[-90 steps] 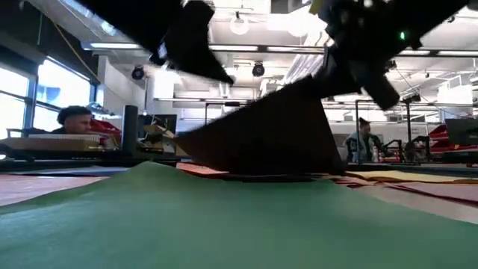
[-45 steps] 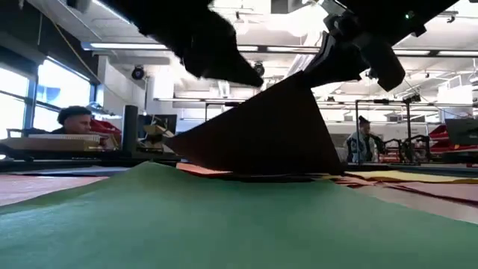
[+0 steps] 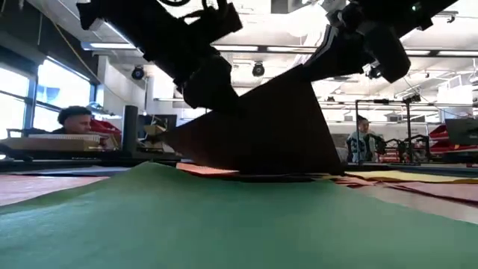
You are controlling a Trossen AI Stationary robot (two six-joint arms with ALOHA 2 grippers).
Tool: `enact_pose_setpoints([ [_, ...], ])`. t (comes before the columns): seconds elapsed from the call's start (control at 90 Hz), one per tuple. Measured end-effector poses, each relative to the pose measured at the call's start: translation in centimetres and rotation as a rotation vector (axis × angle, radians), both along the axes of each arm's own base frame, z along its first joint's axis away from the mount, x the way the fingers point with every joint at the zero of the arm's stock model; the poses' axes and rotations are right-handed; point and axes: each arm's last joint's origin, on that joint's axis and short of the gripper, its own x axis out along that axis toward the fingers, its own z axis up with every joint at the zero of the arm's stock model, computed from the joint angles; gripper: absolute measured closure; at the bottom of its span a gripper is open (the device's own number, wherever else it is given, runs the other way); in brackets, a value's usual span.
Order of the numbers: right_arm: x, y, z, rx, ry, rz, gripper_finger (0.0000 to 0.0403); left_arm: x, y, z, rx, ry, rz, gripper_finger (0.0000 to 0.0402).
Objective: Organize paper
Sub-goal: Stack the orange paper under the black paper on the bottom orange paper
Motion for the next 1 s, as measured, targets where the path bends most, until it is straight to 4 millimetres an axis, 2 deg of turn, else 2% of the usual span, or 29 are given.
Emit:
enact_pose_setpoints([
  [0.144, -0.3, 0.5, 0.0, -0.021, -0.011, -0.007, 0.0403, -0.1, 0.2, -0.1, -0.014, -0.007, 0.036, 0.0382],
  [0.2, -0.3, 0.6, 0.0, -0.019, -0.010, 0.000, 0.0403, -0.2, 0.3, -0.1, -0.010, -0.012, 0.068, 0.0395],
  [0.367, -0.7, 0.6, -0.3, 0.040, -0.010, -0.037, 0.0403, -1.4, -0.1, 0.1, 0.104, -0.017, 0.204, 0.0400],
  [0.533, -1.3, 0.3, -0.9, 0.125, 0.020, -0.105, 0.0403, -4.0, -0.1, 1.5, 0.262, 0.005, 0.349, 0.0401],
  [0.733, -1.6, 0.3, -1.3, 0.209, 0.052, -0.125, 0.0403, -6.4, 0.6, 2.8, 0.306, 0.082, 0.436, 0.0401],
  [0.867, -1.5, 0.3, -1.3, 0.216, 0.048, -0.128, 0.0403, -7.7, 1.0, 2.5, 0.267, 0.192, 0.459, 0.0401],
  [1.0, -1.5, 0.3, -1.3, 0.214, 0.048, -0.128, 0.0403, -9.0, 1.6, 1.3, 0.254, 0.287, 0.485, 0.0401],
])
